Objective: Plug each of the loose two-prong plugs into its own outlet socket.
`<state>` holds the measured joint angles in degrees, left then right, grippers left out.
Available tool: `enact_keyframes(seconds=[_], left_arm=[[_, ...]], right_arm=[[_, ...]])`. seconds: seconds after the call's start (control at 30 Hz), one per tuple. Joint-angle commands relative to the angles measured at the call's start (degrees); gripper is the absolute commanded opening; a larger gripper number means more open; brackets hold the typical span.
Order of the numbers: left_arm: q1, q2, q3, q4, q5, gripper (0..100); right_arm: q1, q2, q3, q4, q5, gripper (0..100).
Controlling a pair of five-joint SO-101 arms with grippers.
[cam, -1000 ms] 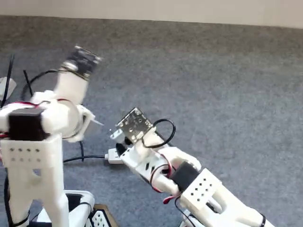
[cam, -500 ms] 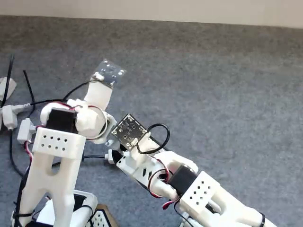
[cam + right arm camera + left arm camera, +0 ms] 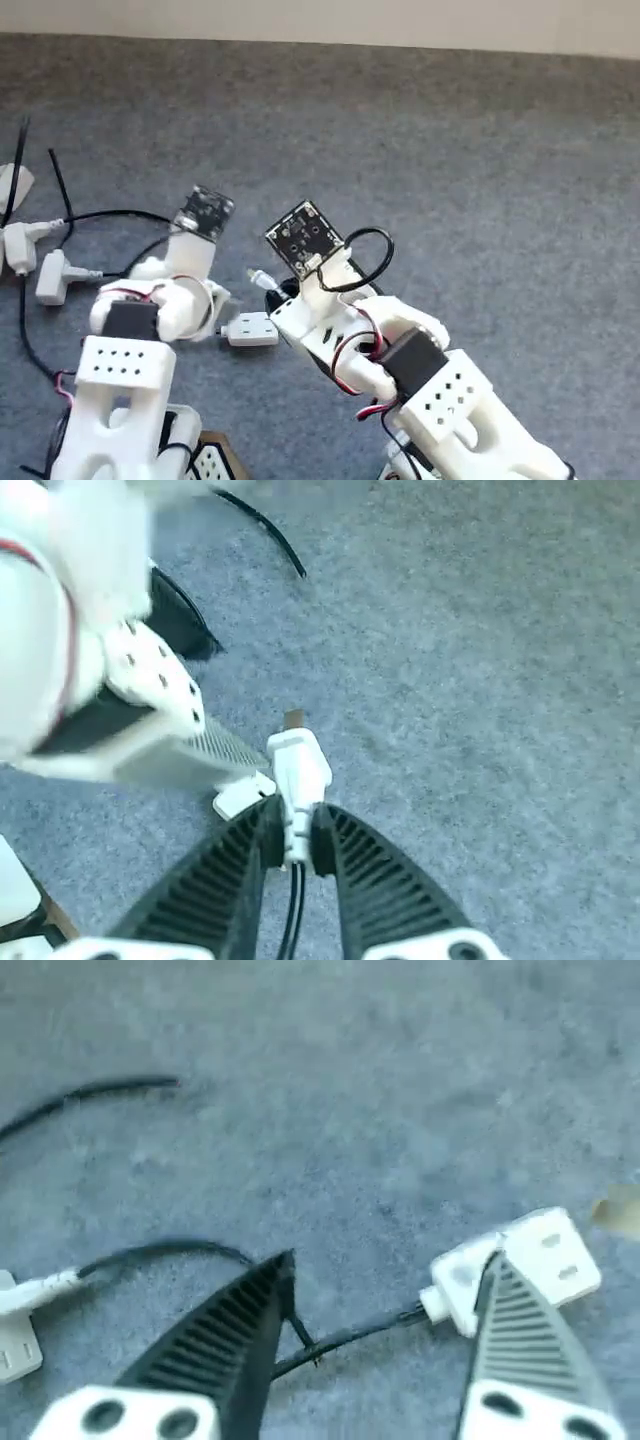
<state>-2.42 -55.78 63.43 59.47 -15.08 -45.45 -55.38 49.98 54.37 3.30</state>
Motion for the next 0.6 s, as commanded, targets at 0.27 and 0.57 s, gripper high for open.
enact_keyframes(seconds=[0.27,0.57], left_arm=[[-10.07,-1.01,-0.4,-6.59,-1.67,30],[-10.86,-1.01,-11.91,-1.41,0.79,30]], right_arm=[[1.01,-1.27,-1.63,5.23,3.25,0.5],[-1.01,7.34,-5.58,8.31,2.81,0.5]])
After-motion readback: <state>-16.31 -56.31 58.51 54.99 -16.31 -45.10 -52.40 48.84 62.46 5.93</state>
